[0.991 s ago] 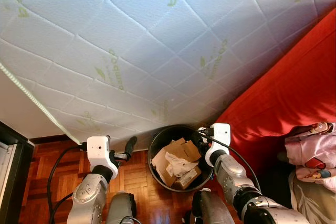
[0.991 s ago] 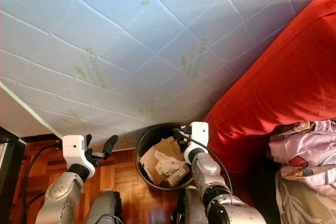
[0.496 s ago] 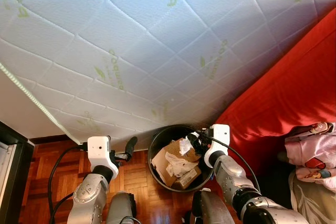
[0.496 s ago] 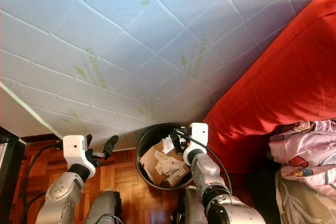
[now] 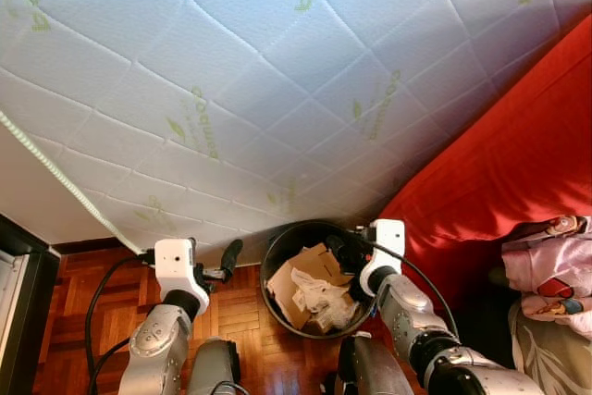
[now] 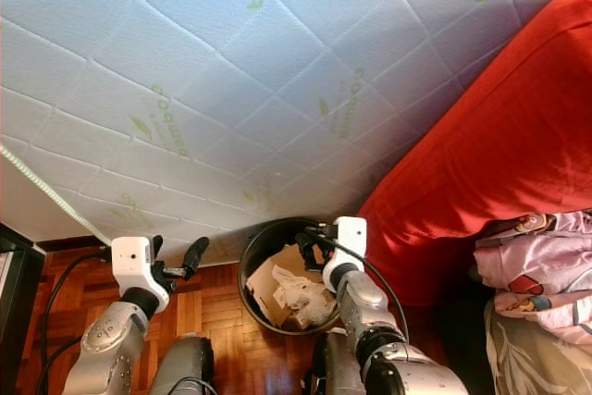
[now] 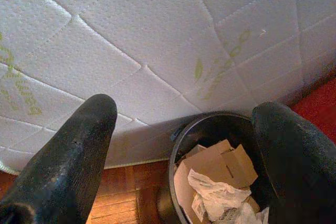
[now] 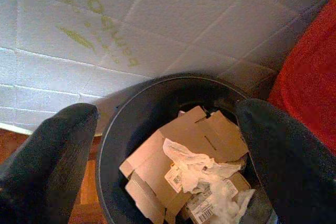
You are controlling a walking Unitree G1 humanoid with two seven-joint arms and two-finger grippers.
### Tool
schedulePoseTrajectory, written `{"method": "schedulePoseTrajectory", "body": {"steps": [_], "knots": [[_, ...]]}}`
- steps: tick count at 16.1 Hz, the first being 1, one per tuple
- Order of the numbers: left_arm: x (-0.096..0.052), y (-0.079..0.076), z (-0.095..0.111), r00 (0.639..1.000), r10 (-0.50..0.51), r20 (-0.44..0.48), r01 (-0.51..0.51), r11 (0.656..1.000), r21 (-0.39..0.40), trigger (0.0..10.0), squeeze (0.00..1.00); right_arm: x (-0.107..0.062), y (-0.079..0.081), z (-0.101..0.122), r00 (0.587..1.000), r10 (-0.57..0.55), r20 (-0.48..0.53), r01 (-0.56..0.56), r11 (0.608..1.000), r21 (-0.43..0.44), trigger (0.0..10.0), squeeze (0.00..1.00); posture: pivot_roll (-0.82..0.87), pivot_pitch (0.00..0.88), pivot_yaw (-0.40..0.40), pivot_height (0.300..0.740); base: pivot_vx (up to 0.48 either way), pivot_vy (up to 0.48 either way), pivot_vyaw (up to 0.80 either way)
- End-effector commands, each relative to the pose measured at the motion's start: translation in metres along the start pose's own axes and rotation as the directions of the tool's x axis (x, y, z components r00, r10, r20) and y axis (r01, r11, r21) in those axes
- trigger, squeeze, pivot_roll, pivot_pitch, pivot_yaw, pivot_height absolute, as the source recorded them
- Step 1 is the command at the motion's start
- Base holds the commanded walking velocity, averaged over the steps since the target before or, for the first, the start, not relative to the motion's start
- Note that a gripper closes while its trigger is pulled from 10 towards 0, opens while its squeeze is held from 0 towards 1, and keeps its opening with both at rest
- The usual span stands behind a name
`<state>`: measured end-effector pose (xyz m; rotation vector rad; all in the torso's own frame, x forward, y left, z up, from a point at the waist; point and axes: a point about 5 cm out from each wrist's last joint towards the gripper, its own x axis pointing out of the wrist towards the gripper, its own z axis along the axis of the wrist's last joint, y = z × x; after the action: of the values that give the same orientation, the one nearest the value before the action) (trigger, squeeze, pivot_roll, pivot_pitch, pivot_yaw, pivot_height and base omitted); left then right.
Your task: Clean up the room
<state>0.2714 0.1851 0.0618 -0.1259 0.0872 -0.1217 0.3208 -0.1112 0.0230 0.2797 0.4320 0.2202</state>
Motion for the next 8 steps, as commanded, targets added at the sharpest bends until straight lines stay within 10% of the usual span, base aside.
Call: {"method": "schedulePoseTrajectory", "body": {"steps": [1,2,3,8], "knots": [[-0.002,0.0,-0.004,1.0,0.006,-0.021,-0.006,1.0,-0.005,10.0,0.0,-0.003,-0.003,-0.008,0.999,-0.019,-0.032,0.019,1.0,0.003,10.0,1.0,0.17,0.216,-0.077,0.644,0.0,0.0,0.0],[-0.002,0.0,-0.004,1.0,0.006,-0.02,-0.006,1.0,-0.005,10.0,0.0,-0.003,-0.003,-0.008,0.999,-0.019,-0.031,0.019,1.0,-0.001,10.0,0.15,0.17,0.215,-0.077,0.644,0.0,0.0,0.0],[-0.002,0.0,-0.004,1.0,0.006,-0.023,-0.006,1.0,-0.004,10.0,0.0,-0.003,-0.004,-0.008,0.999,-0.02,-0.031,0.02,1.0,-0.006,10.0,0.0,0.17,0.214,-0.077,0.644,0.0,0.0,0.0],[-0.006,0.02,-0.022,0.992,0.079,-0.095,-0.081,0.997,-0.013,10.0,0.0,-0.014,-0.024,-0.021,0.996,-0.084,-0.023,0.084,0.996,0.007,10.0,0.0,0.15,0.178,-0.079,0.659,0.0,0.0,0.0]]}}
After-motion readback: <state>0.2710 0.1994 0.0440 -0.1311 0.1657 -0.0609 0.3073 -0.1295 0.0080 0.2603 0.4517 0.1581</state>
